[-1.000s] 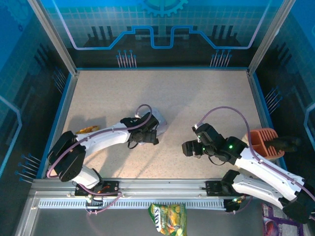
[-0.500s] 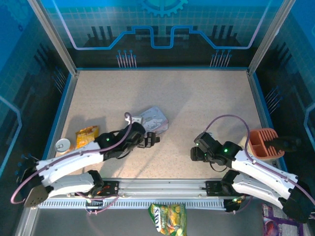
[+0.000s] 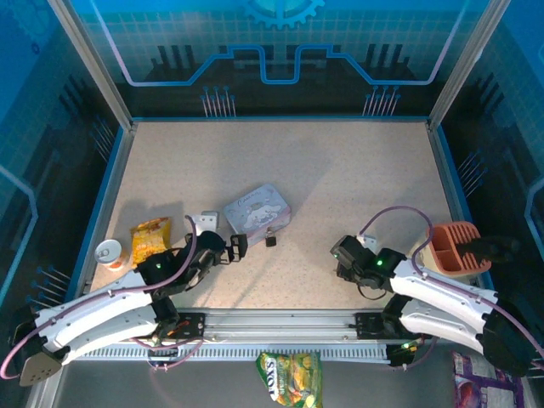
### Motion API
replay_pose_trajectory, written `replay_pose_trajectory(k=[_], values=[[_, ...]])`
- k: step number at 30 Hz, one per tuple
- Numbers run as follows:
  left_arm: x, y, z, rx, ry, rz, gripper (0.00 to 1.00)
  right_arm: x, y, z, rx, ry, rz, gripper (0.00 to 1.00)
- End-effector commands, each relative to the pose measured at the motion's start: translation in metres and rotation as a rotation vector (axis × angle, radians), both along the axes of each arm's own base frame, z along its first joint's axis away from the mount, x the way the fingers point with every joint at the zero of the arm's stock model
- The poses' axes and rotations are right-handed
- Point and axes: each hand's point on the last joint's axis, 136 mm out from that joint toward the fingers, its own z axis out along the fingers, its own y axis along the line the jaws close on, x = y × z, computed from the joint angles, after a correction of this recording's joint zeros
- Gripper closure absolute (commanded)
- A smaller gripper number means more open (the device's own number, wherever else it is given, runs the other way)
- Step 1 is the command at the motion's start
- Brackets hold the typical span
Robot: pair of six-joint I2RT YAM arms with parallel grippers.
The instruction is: Unlock the padlock with the key
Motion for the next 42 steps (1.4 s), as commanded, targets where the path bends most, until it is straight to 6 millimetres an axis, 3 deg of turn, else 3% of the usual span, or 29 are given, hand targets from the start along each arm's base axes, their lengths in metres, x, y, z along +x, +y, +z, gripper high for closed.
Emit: replay_pose_trajectory(k=[1, 10, 16, 21, 28, 42], values=[[0.006, 0.0, 0.002, -0.001, -0.037, 0.008, 0.01, 0.003, 0.005, -0.005, 0.021, -0.015, -0.041, 0.58], [0.005, -0.006, -0.002, 0.015, 0.001, -0.016, 0.01, -0.001, 0.002, -0.024, 0.004, 0.019, -0.063, 0.68], [0.0, -0.008, -0.004, -0.039, 0.022, -0.017, 0.01, 0.0, 0.003, -0.031, 0.006, 0.015, -0.066, 0.85], [0.007, -0.02, 0.007, -0.054, 0.005, -0.04, 0.01, 0.003, 0.012, -0.028, 0.041, -0.012, -0.05, 1.0], [0.017, -0.031, 0.022, -0.045, -0.015, -0.053, 0.01, 0.009, 0.027, -0.01, 0.078, -0.077, -0.019, 1.0], [0.018, -0.051, 0.011, -0.115, 0.061, -0.1, 0.01, 0.013, 0.047, 0.007, 0.208, -0.161, -0.004, 1.0]])
